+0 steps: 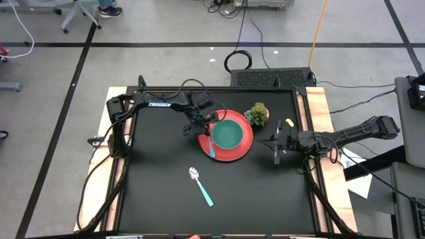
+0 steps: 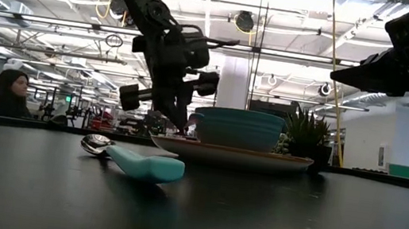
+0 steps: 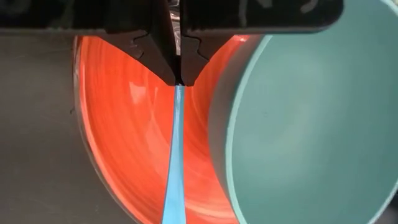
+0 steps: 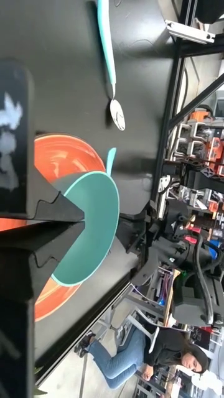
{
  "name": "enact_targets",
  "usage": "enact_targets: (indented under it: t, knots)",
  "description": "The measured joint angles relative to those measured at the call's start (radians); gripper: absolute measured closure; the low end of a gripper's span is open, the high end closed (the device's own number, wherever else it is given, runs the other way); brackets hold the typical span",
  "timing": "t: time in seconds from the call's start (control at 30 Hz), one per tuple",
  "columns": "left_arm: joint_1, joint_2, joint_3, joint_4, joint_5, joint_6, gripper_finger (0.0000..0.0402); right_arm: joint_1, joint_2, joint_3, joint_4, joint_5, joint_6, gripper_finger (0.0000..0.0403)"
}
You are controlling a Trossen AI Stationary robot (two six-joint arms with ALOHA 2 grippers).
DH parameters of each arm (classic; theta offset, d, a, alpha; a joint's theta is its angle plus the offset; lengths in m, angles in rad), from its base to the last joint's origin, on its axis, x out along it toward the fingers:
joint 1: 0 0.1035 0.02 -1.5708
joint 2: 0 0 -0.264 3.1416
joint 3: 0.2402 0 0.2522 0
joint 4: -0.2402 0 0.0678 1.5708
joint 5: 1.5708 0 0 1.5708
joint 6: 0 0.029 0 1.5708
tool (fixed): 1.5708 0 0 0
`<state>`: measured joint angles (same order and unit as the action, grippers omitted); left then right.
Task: Set table place
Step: Put the blue fork on the right side of the green bowl
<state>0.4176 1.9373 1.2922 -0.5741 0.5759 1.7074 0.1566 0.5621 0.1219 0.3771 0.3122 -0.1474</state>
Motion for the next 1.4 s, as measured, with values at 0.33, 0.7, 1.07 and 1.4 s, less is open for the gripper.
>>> enact_targets:
  t: [0.33,0.7,1.07,1.4]
  knots:
    - [0.003,0.000,0.000,0.006,-0.002,-0.007,0.0396,0.000,0.000,0.000,0.000,0.000,-0.003,0.0403]
    - [0.009,0.000,0.000,0.027,-0.002,-0.034,0.0396,0.000,0.000,0.000,0.000,0.000,0.004,0.0403]
    - [0.009,0.003,-0.009,0.029,-0.039,-0.063,0.0397,0.000,0.000,0.000,0.000,0.000,0.004,0.0403]
    - [0.010,0.006,-0.046,0.073,-0.045,-0.068,0.0394,0.000,0.000,0.000,0.000,0.000,0.003,0.0403]
